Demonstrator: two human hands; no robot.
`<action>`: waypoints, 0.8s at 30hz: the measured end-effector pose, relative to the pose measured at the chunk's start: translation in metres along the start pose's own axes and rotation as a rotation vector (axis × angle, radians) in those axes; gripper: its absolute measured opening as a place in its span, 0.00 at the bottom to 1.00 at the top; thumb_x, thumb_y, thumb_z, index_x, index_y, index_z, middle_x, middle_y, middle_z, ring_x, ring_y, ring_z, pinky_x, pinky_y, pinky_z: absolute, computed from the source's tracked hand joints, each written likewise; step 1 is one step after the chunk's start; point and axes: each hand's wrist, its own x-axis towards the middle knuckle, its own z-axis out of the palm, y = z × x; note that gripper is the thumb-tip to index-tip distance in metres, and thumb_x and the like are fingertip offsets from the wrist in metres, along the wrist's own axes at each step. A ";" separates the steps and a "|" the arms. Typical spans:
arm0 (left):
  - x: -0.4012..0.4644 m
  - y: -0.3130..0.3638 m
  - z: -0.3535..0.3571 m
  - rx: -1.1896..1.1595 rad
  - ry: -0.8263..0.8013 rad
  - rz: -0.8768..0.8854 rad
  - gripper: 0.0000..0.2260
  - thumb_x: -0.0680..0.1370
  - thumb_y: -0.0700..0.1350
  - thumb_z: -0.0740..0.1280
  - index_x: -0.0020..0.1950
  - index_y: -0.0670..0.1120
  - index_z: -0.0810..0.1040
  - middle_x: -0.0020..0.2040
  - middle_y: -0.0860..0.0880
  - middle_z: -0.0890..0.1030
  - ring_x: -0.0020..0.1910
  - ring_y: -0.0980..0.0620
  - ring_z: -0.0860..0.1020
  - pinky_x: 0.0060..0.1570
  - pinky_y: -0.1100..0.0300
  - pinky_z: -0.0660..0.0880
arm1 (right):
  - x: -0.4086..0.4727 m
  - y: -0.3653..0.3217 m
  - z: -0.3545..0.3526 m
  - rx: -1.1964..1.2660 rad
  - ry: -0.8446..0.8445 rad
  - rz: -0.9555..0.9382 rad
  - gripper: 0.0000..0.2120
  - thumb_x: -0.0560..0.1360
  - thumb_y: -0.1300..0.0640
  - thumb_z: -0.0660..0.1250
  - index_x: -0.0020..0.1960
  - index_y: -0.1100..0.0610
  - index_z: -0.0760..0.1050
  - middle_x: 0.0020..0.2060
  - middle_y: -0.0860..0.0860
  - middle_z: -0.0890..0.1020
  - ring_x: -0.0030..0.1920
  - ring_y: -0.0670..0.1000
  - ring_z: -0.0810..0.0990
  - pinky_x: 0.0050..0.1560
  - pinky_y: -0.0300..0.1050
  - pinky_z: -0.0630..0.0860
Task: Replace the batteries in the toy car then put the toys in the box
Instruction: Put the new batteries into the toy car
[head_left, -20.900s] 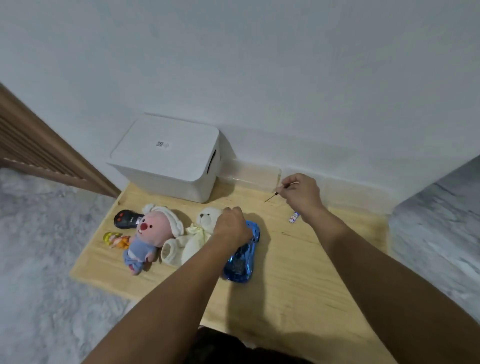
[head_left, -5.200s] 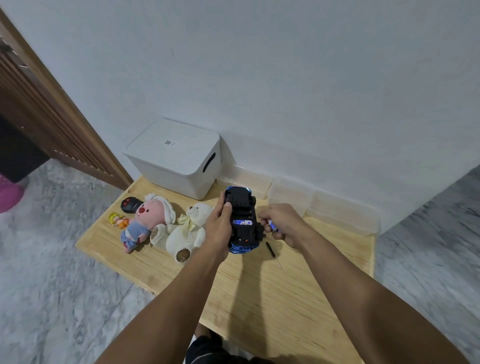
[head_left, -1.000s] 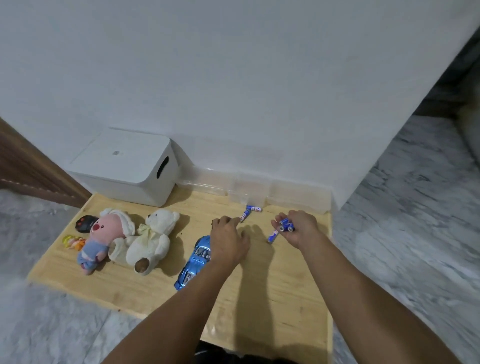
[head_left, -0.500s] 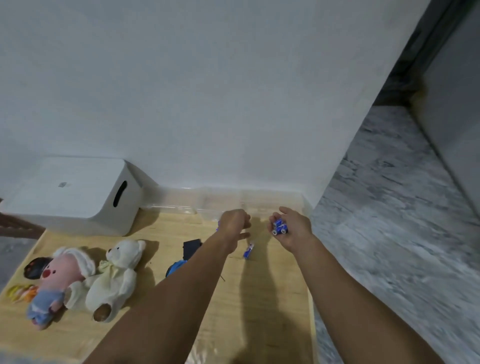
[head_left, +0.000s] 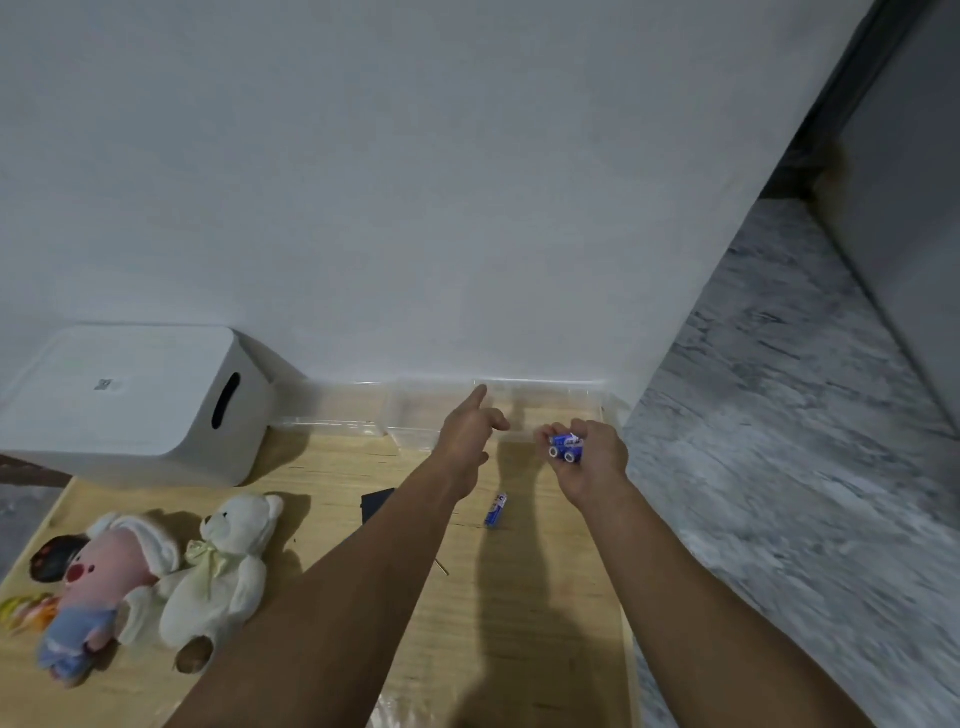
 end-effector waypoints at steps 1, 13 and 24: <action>0.001 0.000 0.000 0.005 -0.004 -0.005 0.31 0.75 0.36 0.62 0.77 0.55 0.61 0.74 0.46 0.66 0.70 0.45 0.67 0.65 0.47 0.65 | 0.001 -0.002 0.001 0.024 -0.002 0.001 0.12 0.76 0.70 0.56 0.58 0.68 0.70 0.48 0.65 0.75 0.45 0.62 0.78 0.54 0.58 0.79; 0.004 0.001 0.002 0.009 -0.021 -0.029 0.33 0.75 0.38 0.63 0.78 0.56 0.59 0.74 0.47 0.67 0.71 0.45 0.66 0.64 0.46 0.61 | 0.000 -0.014 0.011 0.071 -0.035 0.007 0.03 0.76 0.64 0.59 0.46 0.63 0.70 0.49 0.60 0.71 0.44 0.62 0.77 0.58 0.62 0.77; 0.000 -0.014 -0.001 0.561 0.307 0.290 0.06 0.75 0.37 0.63 0.47 0.43 0.79 0.45 0.49 0.74 0.44 0.50 0.71 0.46 0.60 0.70 | 0.023 -0.015 -0.009 -0.504 0.258 -0.339 0.16 0.74 0.62 0.71 0.60 0.61 0.74 0.45 0.58 0.81 0.30 0.50 0.80 0.43 0.54 0.83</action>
